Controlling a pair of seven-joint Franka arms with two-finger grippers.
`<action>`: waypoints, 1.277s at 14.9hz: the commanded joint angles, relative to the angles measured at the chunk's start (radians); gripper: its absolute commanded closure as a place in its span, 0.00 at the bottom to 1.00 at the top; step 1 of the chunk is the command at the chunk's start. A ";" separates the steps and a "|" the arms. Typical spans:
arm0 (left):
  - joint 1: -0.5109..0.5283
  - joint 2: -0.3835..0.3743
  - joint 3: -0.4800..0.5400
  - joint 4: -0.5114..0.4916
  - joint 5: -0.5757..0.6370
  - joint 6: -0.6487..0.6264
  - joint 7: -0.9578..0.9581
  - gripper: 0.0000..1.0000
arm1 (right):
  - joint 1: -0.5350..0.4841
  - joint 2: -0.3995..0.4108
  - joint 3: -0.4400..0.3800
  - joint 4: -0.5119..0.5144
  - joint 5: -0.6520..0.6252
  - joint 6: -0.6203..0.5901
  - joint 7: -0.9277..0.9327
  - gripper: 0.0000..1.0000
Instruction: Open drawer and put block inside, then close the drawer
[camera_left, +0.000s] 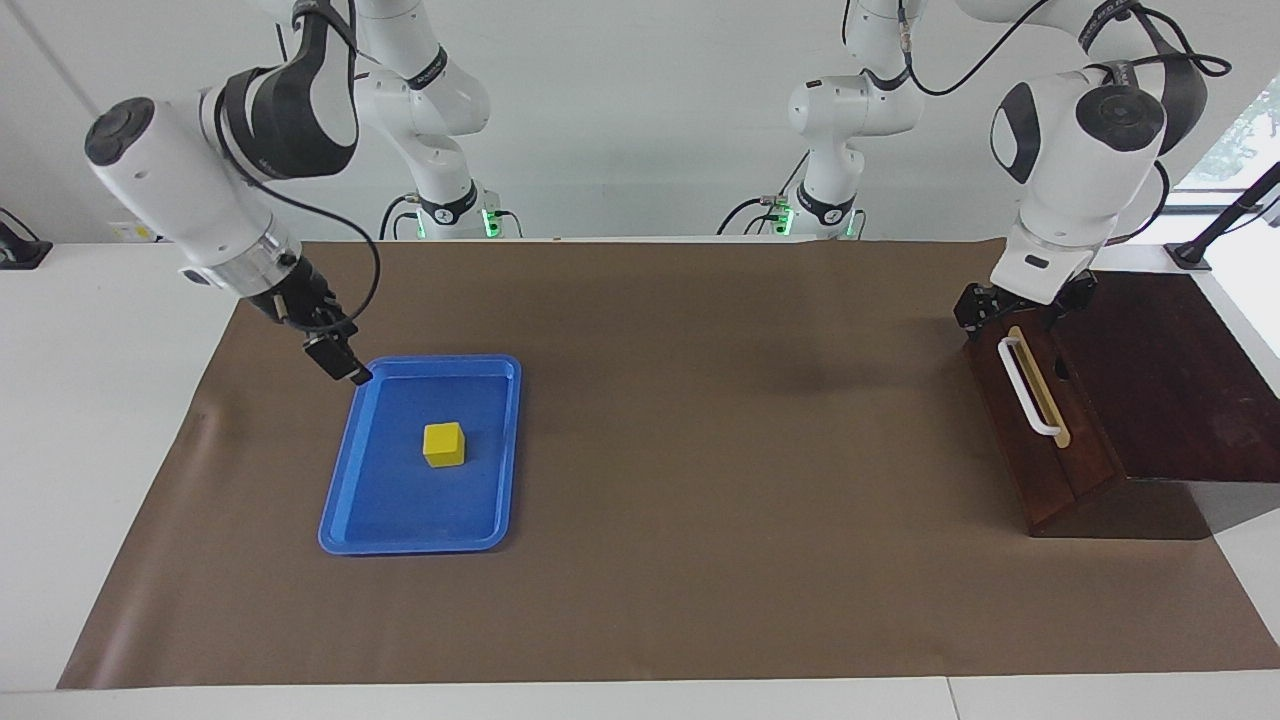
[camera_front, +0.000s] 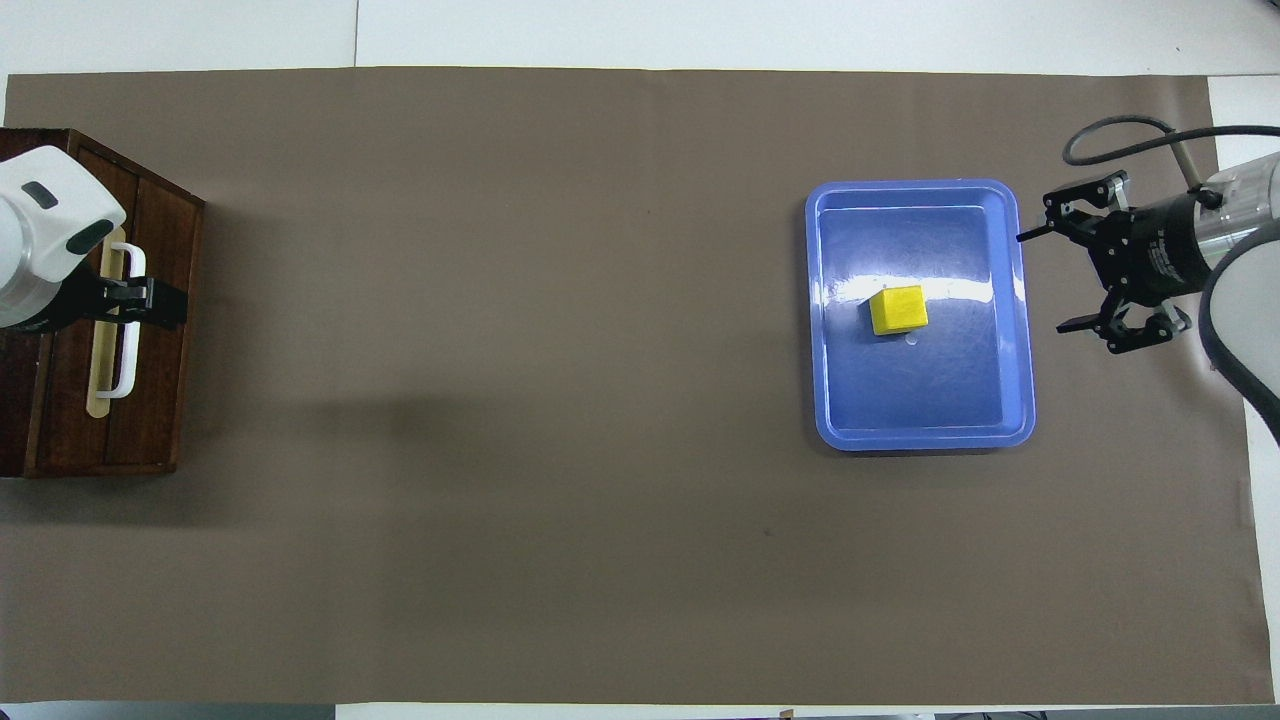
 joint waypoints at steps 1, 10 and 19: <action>-0.031 0.036 0.009 -0.036 0.090 0.062 0.002 0.00 | -0.017 0.079 0.005 -0.001 0.132 0.084 0.146 0.00; 0.010 0.104 0.009 -0.098 0.173 0.261 -0.013 0.00 | -0.048 0.249 0.007 0.000 0.269 0.058 -0.116 0.00; 0.025 0.156 0.010 -0.118 0.176 0.344 -0.018 0.00 | 0.001 0.297 0.008 -0.073 0.300 0.178 -0.174 0.00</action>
